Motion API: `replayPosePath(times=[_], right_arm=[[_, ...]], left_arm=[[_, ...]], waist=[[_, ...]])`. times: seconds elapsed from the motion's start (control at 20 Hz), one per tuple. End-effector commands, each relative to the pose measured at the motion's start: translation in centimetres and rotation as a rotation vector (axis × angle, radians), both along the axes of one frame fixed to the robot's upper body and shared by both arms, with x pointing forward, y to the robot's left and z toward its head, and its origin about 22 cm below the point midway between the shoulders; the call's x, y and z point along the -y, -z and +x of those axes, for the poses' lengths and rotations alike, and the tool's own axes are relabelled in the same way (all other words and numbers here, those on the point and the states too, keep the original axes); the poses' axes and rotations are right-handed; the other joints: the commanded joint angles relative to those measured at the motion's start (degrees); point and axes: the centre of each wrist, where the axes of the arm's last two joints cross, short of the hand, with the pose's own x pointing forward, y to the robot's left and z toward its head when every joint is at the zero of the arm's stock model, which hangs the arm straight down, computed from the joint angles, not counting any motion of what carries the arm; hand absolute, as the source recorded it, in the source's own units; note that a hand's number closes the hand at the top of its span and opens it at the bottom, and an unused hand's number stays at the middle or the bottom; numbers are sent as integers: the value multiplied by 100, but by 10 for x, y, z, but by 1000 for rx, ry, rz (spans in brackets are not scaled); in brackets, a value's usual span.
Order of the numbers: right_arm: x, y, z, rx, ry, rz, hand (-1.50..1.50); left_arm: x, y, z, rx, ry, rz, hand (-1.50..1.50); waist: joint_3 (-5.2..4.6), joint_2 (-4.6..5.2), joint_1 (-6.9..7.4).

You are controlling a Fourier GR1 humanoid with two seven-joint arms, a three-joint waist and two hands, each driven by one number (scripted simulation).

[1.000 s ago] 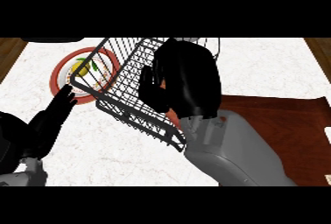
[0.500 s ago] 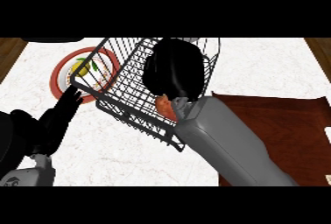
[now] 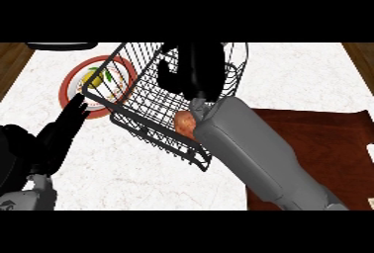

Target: Pick the sweet potato from the tray and place it in the tiered basket

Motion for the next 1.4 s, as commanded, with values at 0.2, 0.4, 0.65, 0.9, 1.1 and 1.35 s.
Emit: replayPosePath(times=[0.2, 0.4, 0.65, 0.9, 1.1, 1.35], right_arm=[[-13, 19, 21, 38, 15, 29, -150], [-4, 8, 20, 28, 18, 194, -150], [10, -1, 27, 70, 47, 415, -150], [35, -29, 14, 141, 69, 656, -150], [65, -45, 14, 221, 125, 705, -150], [127, -46, -5, 291, 232, 718, -150]], left_arm=[[1, -8, -2, 9, 9, -4, 0], [-2, -4, -1, 14, 6, 3, 0], [16, -2, -2, -16, 17, 6, 0], [-2, -2, -10, 0, -36, -4, 0], [-6, -2, -7, -5, -12, -14, 0], [-1, 5, -9, 4, -34, -14, 0]], waist=[[-34, 108, 83], [-33, 104, 50], [-28, 115, 60], [-27, 64, -77], [-31, 65, -105], [-33, 52, -162]])
